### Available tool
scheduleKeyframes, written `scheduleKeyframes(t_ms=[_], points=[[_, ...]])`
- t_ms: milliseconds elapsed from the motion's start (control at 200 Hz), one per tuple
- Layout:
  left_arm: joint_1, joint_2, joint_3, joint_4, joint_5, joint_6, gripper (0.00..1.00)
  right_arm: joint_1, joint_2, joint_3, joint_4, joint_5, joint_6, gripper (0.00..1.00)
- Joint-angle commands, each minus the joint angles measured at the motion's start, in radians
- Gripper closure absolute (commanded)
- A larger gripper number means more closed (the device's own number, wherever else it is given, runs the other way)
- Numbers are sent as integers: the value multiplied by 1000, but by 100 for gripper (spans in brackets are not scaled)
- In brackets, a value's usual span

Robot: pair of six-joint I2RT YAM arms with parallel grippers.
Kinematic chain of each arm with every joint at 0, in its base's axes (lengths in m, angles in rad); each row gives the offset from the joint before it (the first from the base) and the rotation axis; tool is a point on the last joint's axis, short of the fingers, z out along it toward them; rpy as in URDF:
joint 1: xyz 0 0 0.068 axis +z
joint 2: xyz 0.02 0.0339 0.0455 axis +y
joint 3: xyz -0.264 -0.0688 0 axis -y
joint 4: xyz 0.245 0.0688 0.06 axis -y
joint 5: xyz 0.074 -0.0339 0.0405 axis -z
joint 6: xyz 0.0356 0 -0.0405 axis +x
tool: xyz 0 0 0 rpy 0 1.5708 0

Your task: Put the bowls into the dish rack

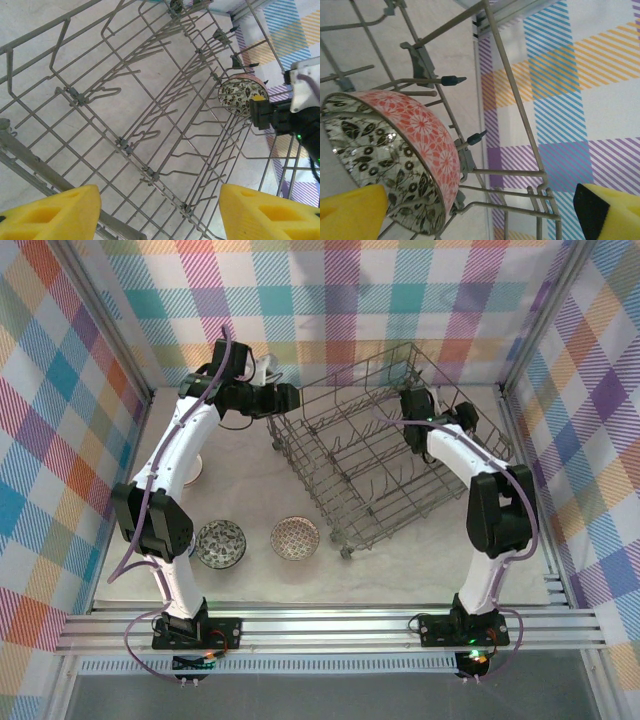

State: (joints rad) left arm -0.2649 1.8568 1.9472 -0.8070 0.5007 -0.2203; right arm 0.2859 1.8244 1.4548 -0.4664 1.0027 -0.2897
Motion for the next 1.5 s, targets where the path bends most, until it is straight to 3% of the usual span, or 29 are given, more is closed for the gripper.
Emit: scheduleKeyframes(t_ms=[0,360,580,835,1180,1495], points=[[13,0,10,-54,-7,-24,35,12,-96,45,-135,-136,75,2],[29,-74,-35,-64,-99,-119,34,14,-229,101,-324,-555,228,0],[29,-128,-29,-117,-107,-161,34,15,-319,1,-304,-742,302,0],[30,-280,-135,-148,-145,-174,34,15,-382,-65,-304,-854,343,0],[56,-503,-510,-210,-221,-134,35,13,-425,-102,-260,-885,340,0],[24,-525,-829,-94,-141,-160,38,14,-402,-40,-265,-921,356,0]])
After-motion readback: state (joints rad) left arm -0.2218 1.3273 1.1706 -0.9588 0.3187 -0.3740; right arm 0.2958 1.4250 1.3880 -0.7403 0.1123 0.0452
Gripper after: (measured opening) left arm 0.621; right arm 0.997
